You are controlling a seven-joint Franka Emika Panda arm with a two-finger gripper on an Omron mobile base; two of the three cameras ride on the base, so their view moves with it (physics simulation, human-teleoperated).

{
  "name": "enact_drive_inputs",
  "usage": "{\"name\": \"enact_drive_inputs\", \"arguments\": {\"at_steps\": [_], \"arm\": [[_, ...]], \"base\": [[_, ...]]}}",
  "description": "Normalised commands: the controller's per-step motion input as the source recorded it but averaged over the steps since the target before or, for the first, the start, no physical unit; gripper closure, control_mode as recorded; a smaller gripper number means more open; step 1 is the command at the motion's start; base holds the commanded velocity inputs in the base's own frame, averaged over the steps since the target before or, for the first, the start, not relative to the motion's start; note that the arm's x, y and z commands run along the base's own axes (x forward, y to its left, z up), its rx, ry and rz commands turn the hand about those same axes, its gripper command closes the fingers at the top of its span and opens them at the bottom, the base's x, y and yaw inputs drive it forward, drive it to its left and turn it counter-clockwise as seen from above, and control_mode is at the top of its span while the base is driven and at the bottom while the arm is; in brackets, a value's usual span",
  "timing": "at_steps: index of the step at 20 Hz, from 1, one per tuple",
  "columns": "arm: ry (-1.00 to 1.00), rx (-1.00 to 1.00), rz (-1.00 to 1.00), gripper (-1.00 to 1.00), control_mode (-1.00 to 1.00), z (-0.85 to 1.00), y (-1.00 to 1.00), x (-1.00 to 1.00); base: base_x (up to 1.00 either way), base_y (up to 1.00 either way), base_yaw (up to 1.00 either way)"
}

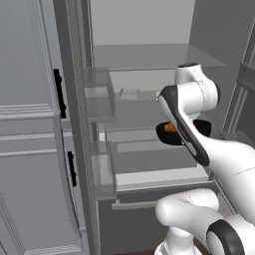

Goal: Pick the chicken drumstick and bell pepper from their plates and place them in the bowl. Then put the bowl in the fridge.

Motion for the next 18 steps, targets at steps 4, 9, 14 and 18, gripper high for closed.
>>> {"name": "enact_drive_inputs", "arguments": {"at_steps": [4, 9, 14, 18], "arm": [[0.00, 0.00, 0.00, 1.00, 1.00, 0.00, 0.00, 0.00], [0.00, 0.00, 0.00, 1.00, 1.00, 0.00, 0.00, 0.00], [0.00, 0.00, 0.00, 1.00, 1.00, 0.00, 0.00, 0.00], [0.00, 0.00, 0.00, 1.00, 1.00, 0.00, 0.00, 0.00]], "base": [[0.09, 0.11, -0.01], [0.31, 0.01, -0.06], [0.36, 0.01, -0.23], [0.57, 0.18, -0.18]]}}
